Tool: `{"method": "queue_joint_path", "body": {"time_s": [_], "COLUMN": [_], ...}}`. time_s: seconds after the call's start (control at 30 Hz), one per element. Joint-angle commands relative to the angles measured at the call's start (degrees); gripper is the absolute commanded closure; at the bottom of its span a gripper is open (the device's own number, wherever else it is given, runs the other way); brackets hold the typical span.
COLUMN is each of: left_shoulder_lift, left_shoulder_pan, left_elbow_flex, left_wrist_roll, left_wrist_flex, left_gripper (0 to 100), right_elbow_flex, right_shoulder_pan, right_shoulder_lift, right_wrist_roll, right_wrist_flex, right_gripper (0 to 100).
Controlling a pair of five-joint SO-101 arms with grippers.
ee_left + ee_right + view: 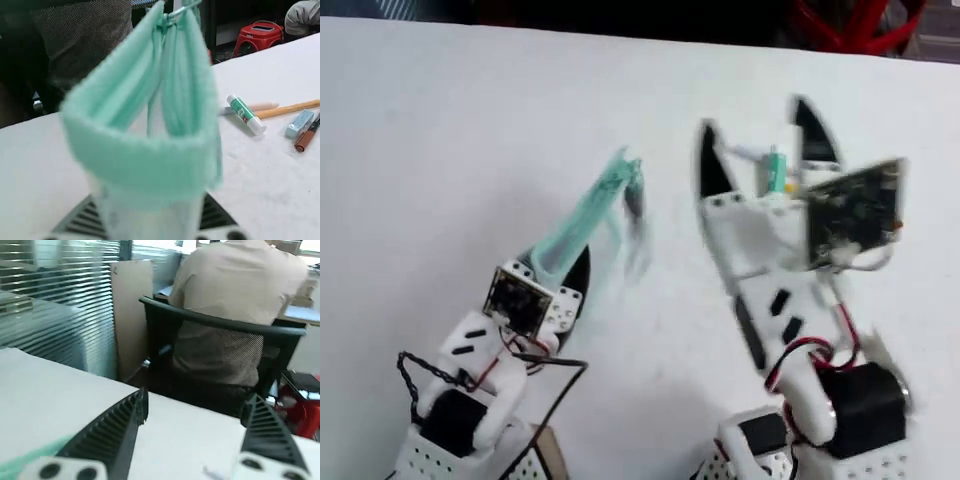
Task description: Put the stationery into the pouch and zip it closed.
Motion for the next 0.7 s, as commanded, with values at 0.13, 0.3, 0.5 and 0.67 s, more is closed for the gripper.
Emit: {"method": "queue_joint_path", "body": {"time_s": [0.13, 0.3, 0.5, 0.67], "left_shoulder_lift": [-0.1, 3.4, 27.0, 42.9], "left_shoulder_pan": [0.5, 0.5, 0.6, 0.5], "left_elbow_flex": [-5.4, -6.0, -15.8, -24.4], "left_wrist_roll": [0.7, 0.6, 0.7, 4.0], "left_wrist_flex": [-3.5, -10.5, -20.7, -21.5], "left_gripper": [97, 97, 97, 98], "right_elbow_flex": [13.5, 24.7, 34.1, 39.5], "right_shoulder_pan": [12.8, 13.3, 13.1, 13.1], "right_shoulder_lift": [6.7, 12.1, 18.2, 23.7], "right_wrist_roll": [-6.5, -9.0, -9.0, -8.7], "right_wrist_flex": [1.1, -10.8, -24.0, -33.8], "right_gripper": [71.5, 71.5, 71.5, 71.5]}}
